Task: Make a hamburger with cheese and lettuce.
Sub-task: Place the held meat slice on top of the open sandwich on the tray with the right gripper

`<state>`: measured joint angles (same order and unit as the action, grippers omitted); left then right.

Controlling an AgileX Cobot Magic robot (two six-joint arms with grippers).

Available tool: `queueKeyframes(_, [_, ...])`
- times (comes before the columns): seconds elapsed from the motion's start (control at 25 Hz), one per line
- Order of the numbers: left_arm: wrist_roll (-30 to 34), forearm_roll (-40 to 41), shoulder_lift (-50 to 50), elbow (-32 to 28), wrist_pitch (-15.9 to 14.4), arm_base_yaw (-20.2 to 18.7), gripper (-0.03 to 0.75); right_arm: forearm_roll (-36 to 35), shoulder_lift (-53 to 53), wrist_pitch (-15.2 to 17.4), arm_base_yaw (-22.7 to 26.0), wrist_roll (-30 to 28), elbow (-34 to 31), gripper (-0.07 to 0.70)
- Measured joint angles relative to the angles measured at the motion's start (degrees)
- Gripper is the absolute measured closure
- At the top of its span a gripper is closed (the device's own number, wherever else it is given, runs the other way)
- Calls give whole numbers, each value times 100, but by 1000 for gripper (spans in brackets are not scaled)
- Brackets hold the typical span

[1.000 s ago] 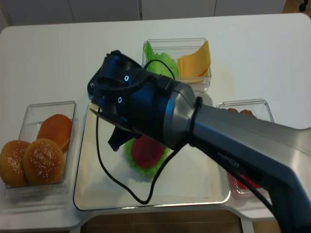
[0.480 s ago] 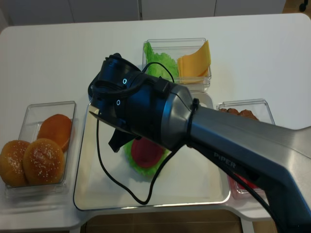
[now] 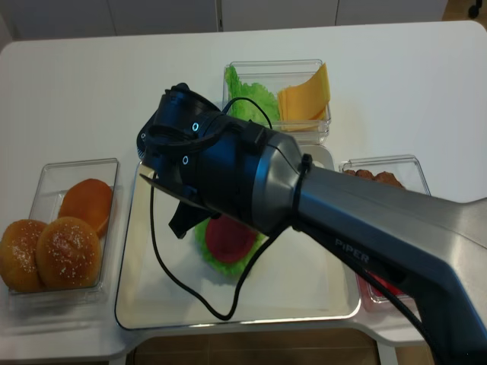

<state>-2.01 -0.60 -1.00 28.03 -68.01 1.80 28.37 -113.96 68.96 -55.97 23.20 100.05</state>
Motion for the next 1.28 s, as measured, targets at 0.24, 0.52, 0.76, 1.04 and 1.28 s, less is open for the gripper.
queueKeyframes(0.24, [0,0,0,0,0,0,358,-99,0,-11,0,0,0,519])
queueKeyframes(0.52, [0,0,0,0,0,0,358,-99,0,-11,0,-10,0,516])
queueKeyframes(0.76, [0,0,0,0,0,0,358,-135,0,-11,0,-31,0,482])
queueKeyframes(1.04, [0,0,0,0,0,0,358,-228,0,-11,0,-31,0,466])
queueKeyframes(1.28, [0,0,0,0,0,0,358,-416,0,-35,0,-50,0,465])
